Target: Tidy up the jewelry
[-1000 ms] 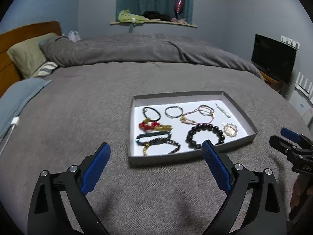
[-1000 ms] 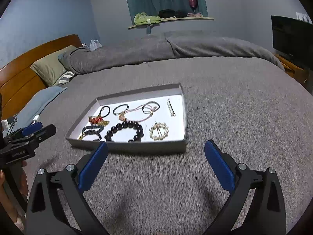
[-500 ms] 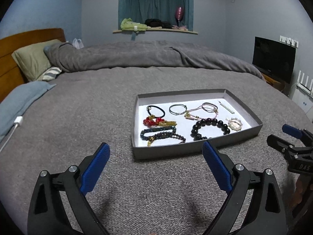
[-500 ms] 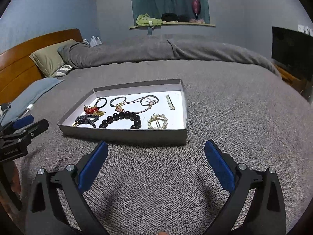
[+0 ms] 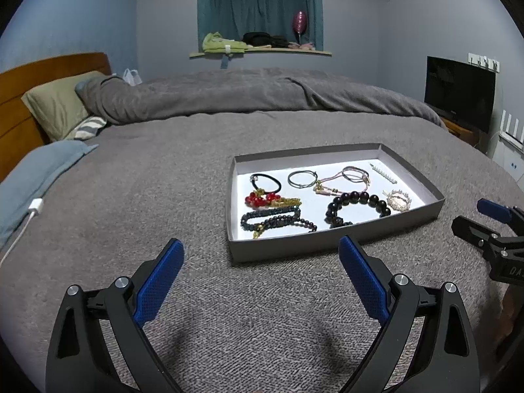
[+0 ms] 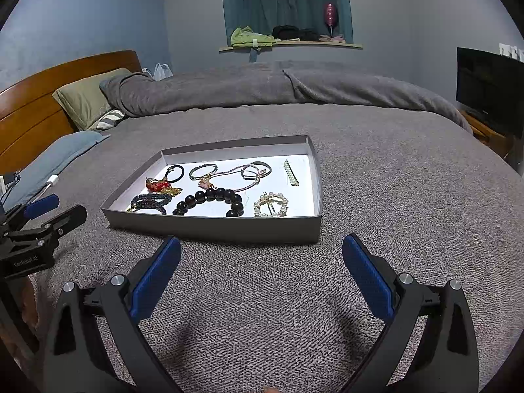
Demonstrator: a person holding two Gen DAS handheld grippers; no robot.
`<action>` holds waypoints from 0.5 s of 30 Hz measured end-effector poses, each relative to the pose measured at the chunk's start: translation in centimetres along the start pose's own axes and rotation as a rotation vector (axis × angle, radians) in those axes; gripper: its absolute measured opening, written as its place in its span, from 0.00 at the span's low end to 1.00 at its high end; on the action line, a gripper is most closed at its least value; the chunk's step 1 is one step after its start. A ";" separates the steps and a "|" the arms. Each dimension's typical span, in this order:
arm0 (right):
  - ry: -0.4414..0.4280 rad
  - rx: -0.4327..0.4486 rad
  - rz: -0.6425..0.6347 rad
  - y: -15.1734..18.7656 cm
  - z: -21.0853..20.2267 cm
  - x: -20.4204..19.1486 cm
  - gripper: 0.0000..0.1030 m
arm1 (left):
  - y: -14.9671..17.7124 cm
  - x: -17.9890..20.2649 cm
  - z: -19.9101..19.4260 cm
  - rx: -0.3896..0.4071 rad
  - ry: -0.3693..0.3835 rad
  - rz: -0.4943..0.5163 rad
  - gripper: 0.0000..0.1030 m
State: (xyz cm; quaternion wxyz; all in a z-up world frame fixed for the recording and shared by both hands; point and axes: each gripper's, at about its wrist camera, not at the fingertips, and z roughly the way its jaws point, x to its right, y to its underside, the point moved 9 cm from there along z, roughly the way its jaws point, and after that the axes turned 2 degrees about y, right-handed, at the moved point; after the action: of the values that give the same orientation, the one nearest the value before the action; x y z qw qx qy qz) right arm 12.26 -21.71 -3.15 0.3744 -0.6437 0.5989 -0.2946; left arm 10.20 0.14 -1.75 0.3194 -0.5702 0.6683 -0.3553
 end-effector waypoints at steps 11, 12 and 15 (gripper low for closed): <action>-0.001 -0.002 -0.003 0.1 0.0 0.0 0.95 | 0.2 0.1 0.0 -0.005 0.002 0.009 0.92; -0.001 -0.004 -0.004 0.1 0.0 -0.1 0.95 | 0.2 0.1 0.0 -0.006 0.003 0.008 0.92; -0.002 -0.007 -0.005 0.2 0.1 -0.2 0.95 | 0.3 0.1 0.1 -0.007 0.009 0.008 0.92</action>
State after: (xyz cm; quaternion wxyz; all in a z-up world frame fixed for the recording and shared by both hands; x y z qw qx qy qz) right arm 12.19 -21.53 -3.39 0.3720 -0.6467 0.5979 -0.2930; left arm 10.09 0.05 -2.04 0.3159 -0.5671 0.6732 -0.3540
